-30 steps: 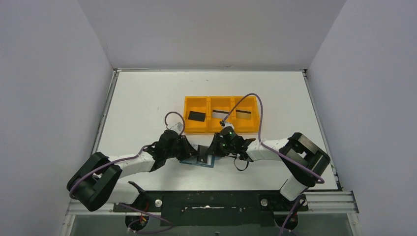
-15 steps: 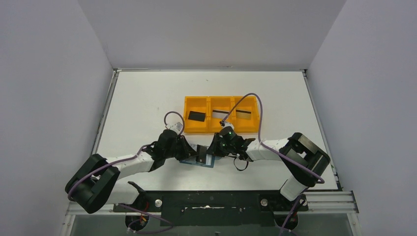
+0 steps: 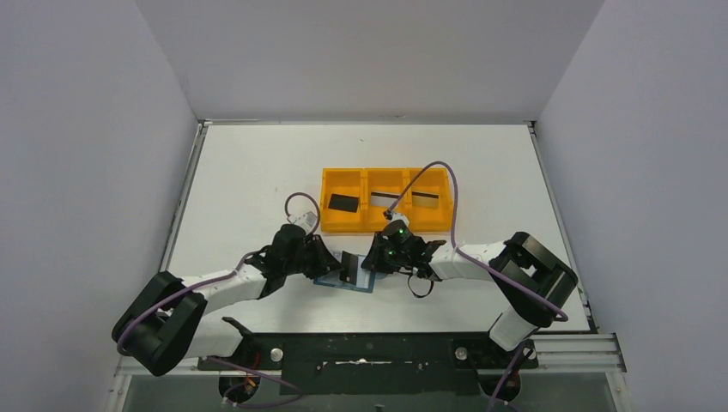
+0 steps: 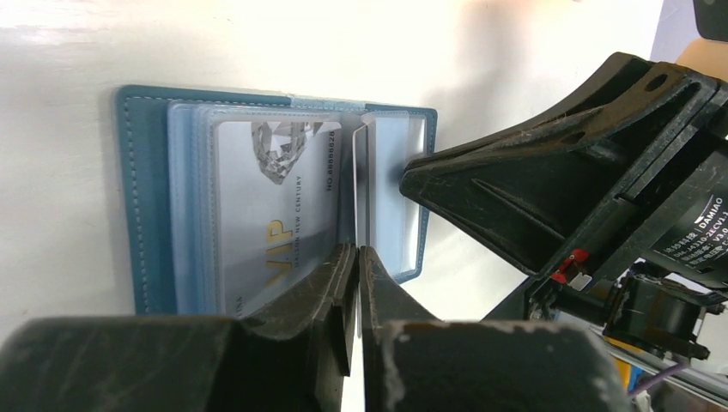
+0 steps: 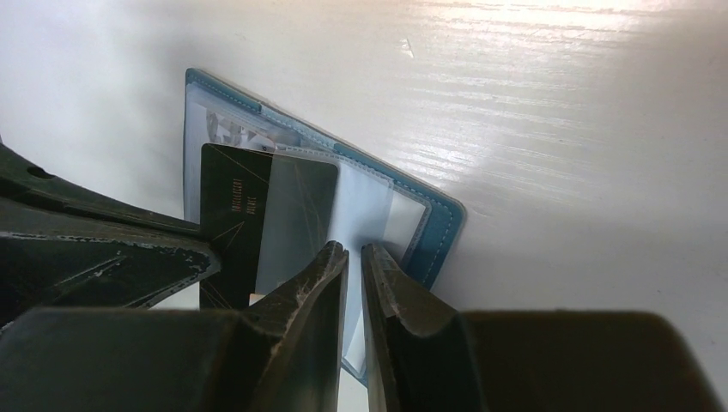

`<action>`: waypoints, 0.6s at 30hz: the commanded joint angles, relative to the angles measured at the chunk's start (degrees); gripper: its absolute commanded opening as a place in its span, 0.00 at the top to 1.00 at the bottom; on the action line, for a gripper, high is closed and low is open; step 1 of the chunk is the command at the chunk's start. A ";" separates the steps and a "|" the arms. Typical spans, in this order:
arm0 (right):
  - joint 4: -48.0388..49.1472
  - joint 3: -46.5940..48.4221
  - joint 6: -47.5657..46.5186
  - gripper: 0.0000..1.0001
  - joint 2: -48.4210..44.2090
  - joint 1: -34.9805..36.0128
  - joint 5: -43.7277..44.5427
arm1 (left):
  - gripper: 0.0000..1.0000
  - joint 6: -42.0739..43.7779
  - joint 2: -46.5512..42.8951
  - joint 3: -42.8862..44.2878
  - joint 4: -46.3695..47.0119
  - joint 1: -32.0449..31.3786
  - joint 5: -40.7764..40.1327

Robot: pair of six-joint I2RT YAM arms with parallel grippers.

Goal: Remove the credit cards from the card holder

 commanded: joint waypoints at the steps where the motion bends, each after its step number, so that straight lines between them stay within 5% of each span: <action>1: -5.41 0.36 -2.01 0.84 -0.38 -0.33 2.51 | 0.90 -0.96 2.64 0.55 7.43 0.34 4.40; 8: -4.46 0.22 -1.73 0.84 -0.05 -0.28 1.99 | 0.78 -1.19 4.42 1.12 8.77 0.23 4.98; 14: -4.99 0.06 -1.75 0.84 -0.26 -0.31 2.56 | 1.00 -0.13 2.24 1.63 3.20 0.30 0.69; 18: -8.57 1.36 -2.98 0.84 -1.41 -0.33 5.54 | 1.00 1.01 -2.55 2.18 -2.57 0.34 -3.58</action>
